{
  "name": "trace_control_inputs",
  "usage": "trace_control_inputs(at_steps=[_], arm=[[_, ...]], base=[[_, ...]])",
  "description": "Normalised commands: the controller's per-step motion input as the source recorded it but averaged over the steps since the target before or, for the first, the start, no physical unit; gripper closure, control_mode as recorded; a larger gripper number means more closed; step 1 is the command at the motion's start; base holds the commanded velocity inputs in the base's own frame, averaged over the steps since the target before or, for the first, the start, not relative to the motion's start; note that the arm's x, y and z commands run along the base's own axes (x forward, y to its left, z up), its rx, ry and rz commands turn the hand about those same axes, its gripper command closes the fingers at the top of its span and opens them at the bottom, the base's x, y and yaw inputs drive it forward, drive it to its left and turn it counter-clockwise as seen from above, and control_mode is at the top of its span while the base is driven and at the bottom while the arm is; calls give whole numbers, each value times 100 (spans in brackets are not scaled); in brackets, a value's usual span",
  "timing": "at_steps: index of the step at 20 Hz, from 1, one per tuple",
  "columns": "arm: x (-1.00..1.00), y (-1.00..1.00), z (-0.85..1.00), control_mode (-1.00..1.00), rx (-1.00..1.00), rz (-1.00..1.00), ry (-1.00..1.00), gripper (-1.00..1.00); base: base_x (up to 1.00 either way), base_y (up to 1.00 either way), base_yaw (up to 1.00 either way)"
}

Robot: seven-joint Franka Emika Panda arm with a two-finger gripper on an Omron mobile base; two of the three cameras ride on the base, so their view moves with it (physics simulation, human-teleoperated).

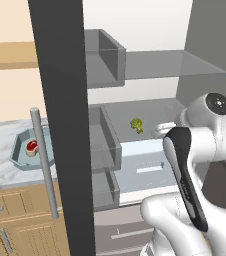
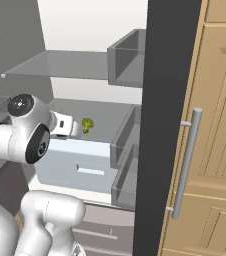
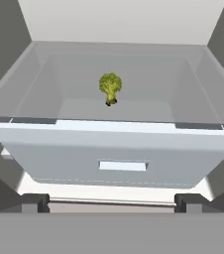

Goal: Place one broccoli and one steak in each tupperware on the nearby counter, to pack two identical lunches.

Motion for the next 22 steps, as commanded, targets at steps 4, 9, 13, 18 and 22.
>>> trace_control_inputs(at_steps=[4,9,13,18,22], arm=[[64,0,-48,-100,0,0,0,-100],[72,3,-29,-100,0,-1,0,-100],[65,10,-4,-100,0,-3,0,-100],[56,5,0,-100,0,-4,5,-100],[49,0,-5,-100,0,-4,11,-100]], base=[[0,0,0],[0,0,0],[0,0,0],[0,0,0],[0,0,0]])
